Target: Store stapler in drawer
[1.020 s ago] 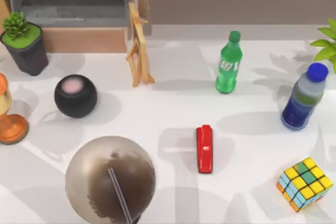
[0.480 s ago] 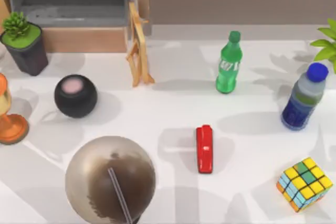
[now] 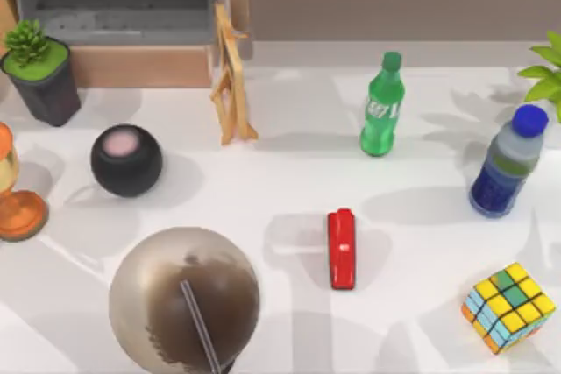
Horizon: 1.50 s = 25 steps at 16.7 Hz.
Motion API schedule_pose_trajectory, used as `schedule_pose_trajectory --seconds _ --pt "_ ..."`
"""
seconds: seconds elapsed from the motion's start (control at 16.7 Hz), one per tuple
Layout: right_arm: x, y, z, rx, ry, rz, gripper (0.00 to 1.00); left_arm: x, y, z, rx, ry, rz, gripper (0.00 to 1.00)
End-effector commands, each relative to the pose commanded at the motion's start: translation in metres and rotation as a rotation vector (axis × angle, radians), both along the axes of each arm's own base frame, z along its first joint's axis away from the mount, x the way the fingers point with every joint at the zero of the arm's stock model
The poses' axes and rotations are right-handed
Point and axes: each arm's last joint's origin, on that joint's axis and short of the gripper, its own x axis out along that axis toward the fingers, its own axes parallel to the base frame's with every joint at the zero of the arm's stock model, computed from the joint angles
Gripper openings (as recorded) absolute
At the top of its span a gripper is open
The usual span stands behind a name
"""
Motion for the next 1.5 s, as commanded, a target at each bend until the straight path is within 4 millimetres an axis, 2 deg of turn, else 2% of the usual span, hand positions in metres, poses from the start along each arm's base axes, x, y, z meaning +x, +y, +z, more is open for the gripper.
schedule_pose_trajectory --seconds 0.06,0.12,0.66,0.78,1.2,1.5 --pt "0.0 0.0 0.0 0.0 0.0 0.0 1.0 0.0 0.0 0.0 0.0 0.0 0.0 0.02" --pt "0.0 0.0 0.0 0.0 0.0 0.0 1.0 0.0 0.0 0.0 0.0 0.0 0.0 0.0" --pt "0.0 0.0 0.0 0.0 0.0 0.0 1.0 -0.002 0.002 -0.005 -0.013 0.017 0.004 0.0" --pt "0.0 0.0 0.0 0.0 0.0 0.0 1.0 -0.01 0.004 -0.006 -0.015 0.02 0.011 0.0" --pt "0.0 0.0 0.0 0.0 0.0 0.0 1.0 -0.061 0.003 -0.006 -0.016 0.022 0.005 0.0" --pt "0.0 0.0 0.0 0.0 0.0 0.0 1.0 -0.063 0.002 -0.007 -0.015 0.023 0.003 0.0"
